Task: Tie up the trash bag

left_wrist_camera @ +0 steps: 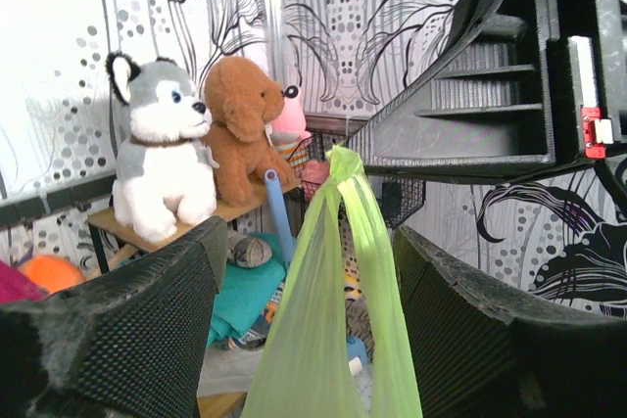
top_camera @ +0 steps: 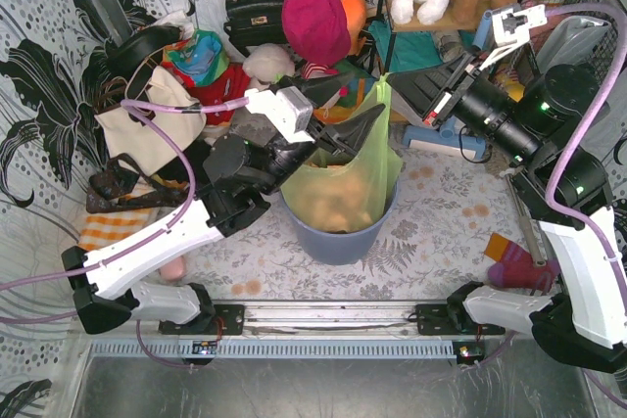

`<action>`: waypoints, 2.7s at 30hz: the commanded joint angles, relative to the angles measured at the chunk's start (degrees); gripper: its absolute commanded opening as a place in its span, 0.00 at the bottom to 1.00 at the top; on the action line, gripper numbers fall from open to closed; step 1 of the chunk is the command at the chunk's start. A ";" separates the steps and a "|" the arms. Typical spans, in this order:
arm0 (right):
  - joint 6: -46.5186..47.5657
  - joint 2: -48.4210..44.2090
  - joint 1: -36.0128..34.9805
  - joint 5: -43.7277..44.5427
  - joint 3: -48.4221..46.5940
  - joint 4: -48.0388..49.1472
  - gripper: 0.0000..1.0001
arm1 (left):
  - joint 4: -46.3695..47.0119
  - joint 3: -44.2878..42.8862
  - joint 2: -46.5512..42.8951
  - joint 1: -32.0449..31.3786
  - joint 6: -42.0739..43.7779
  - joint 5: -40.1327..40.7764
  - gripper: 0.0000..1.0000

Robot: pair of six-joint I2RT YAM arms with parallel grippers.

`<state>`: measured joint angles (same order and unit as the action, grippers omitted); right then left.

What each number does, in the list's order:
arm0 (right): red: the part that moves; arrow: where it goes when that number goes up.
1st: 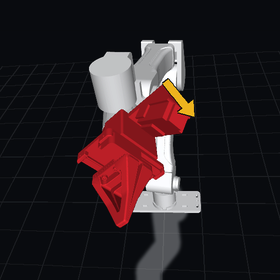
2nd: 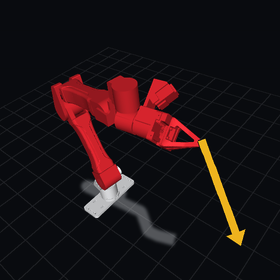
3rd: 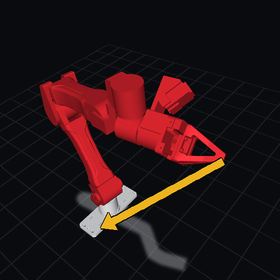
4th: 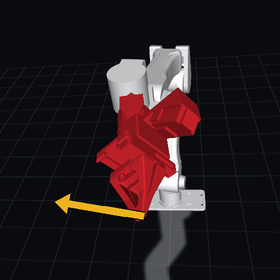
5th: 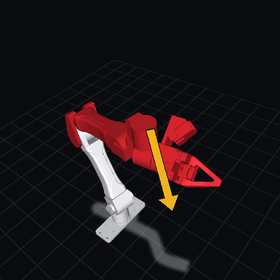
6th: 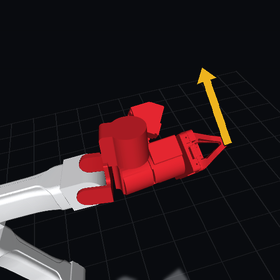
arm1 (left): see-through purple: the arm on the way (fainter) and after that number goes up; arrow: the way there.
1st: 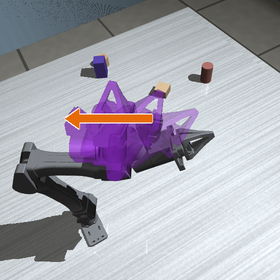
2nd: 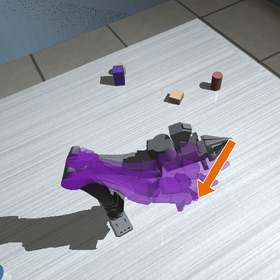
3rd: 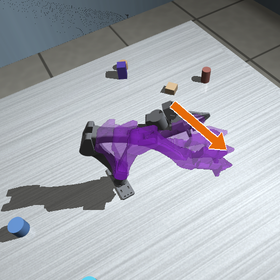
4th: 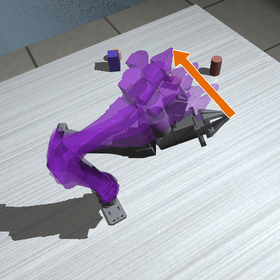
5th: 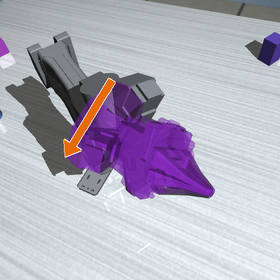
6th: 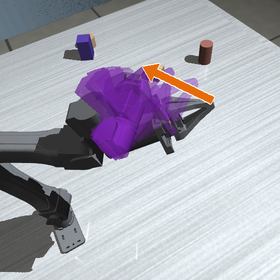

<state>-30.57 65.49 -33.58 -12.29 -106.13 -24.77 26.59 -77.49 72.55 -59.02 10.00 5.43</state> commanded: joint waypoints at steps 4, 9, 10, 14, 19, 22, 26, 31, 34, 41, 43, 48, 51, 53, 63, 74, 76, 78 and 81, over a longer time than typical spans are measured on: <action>0.10 -0.85 -0.27 -2.01 0.57 2.57 0.00 | 1.72 -1.69 0.92 2.49 1.11 -11.09 0.77; 0.21 -0.90 -0.31 -2.79 0.43 2.55 0.00 | 3.00 -2.77 3.04 3.65 -1.19 -12.32 0.73; 0.36 -0.85 -0.31 -3.02 0.31 2.44 0.00 | 3.03 -3.28 3.45 3.81 -1.63 -12.80 0.72; 0.51 -0.93 -0.30 -3.39 -0.14 2.23 0.00 | 3.42 -5.25 5.01 4.15 -3.26 -13.83 0.68; 0.64 -1.37 -0.26 -3.01 0.35 2.11 0.00 | 3.73 -6.33 5.55 4.36 -4.68 -15.71 0.67; 0.72 -1.59 -0.30 -2.83 0.41 2.19 0.00 | 3.48 -6.38 5.42 4.52 -5.61 -15.00 0.64; 0.69 -1.75 -0.28 -2.50 0.45 2.12 0.00 | 3.82 -5.68 4.81 4.62 -6.65 -15.05 0.60; 0.69 -1.95 -0.25 -2.47 0.51 2.18 0.00 | 4.48 -4.95 4.43 4.62 -7.77 -14.54 0.53; 0.60 -2.03 -0.22 -2.48 0.68 2.16 0.00 | 4.49 -4.86 4.52 4.70 -8.12 -13.73 0.47; 0.64 -2.13 -0.30 -2.65 1.12 2.43 0.00 | 4.37 -5.54 4.79 4.71 -8.54 -12.93 0.39; 0.59 -2.13 -0.31 -2.65 1.18 2.47 0.00 | 4.19 -5.86 4.85 4.71 -8.72 -12.39 0.34; 0.65 -2.13 -0.26 -2.90 1.20 2.61 0.00 | 2.97 -7.01 5.31 4.80 -9.36 -11.95 0.11; 0.63 -2.12 -0.30 -2.92 1.15 2.76 0.00 | 1.91 -7.74 5.40 4.80 -9.79 -11.96 0.00; 0.73 -2.05 -0.27 -2.96 1.00 2.85 0.00 | 1.72 -7.72 5.28 4.82 -9.96 -12.42 0.00; 2.23 0.29 -0.28 -4.67 -2.50 4.23 0.28 | 1.25 -5.59 3.47 4.80 -10.20 -18.04 0.00; 9.92 9.13 -0.28 -10.88 -15.00 -0.45 0.37 | -3.18 -4.41 0.94 4.80 -10.61 -28.76 0.00; 11.03 12.28 -0.23 -13.97 -19.00 -2.38 0.40 | -4.36 -4.75 0.97 4.79 -10.58 -30.49 0.00; 11.47 14.58 -0.25 -17.46 -21.19 -2.99 0.43 | -5.66 -5.15 1.16 4.75 -10.61 -32.26 0.00; 12.25 17.21 -0.30 -23.54 -22.79 -3.00 0.49 | -7.76 -6.00 1.64 4.79 -10.75 -34.34 0.00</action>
<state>-21.21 79.79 -33.58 -26.52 -126.32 -26.35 20.73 -82.26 74.50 -54.48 -0.23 -24.29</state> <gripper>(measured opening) 0.466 0.010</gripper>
